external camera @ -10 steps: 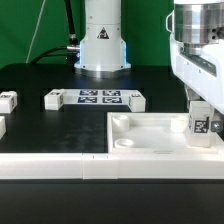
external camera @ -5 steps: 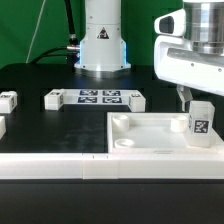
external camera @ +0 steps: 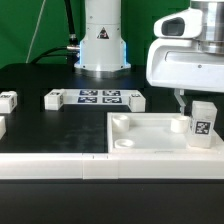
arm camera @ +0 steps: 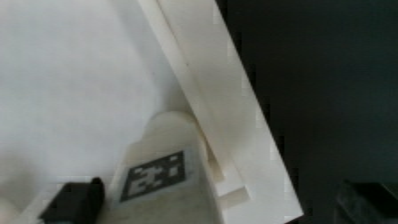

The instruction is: Assemble one leg

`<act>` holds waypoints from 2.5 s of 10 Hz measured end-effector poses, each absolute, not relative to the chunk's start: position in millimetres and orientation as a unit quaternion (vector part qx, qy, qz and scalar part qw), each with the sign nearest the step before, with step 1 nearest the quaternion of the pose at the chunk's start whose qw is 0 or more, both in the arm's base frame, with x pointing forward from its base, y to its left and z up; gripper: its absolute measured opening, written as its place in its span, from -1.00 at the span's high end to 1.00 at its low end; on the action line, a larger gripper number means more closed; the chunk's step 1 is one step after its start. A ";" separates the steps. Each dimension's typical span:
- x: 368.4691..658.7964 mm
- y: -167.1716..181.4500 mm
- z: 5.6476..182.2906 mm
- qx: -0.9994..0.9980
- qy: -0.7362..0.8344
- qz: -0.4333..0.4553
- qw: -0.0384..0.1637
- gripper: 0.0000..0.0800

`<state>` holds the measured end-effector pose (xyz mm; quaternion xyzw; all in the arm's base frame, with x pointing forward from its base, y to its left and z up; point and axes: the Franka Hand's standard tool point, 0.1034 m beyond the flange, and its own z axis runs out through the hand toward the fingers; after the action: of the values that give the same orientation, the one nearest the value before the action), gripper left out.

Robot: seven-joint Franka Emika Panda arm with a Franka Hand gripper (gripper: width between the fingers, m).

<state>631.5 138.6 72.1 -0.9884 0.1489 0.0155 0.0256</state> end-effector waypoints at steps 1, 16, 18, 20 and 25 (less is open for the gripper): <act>632.1 135.7 72.1 -0.994 0.105 0.014 0.026 -0.62; 632.1 123.4 69.5 -0.945 0.324 0.024 0.035 0.26; 634.3 120.8 69.2 -0.890 0.454 0.024 0.042 0.26; 634.1 121.4 68.8 -0.846 0.532 0.027 0.040 0.26; 633.9 125.6 69.0 -0.726 0.685 0.041 0.042 0.27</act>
Offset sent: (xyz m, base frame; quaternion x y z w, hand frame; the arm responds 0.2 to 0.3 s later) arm 0.0000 0.0000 0.0000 0.0000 0.0000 0.0000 1.0000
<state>633.9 125.6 69.0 -0.7264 0.6848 0.0406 0.0419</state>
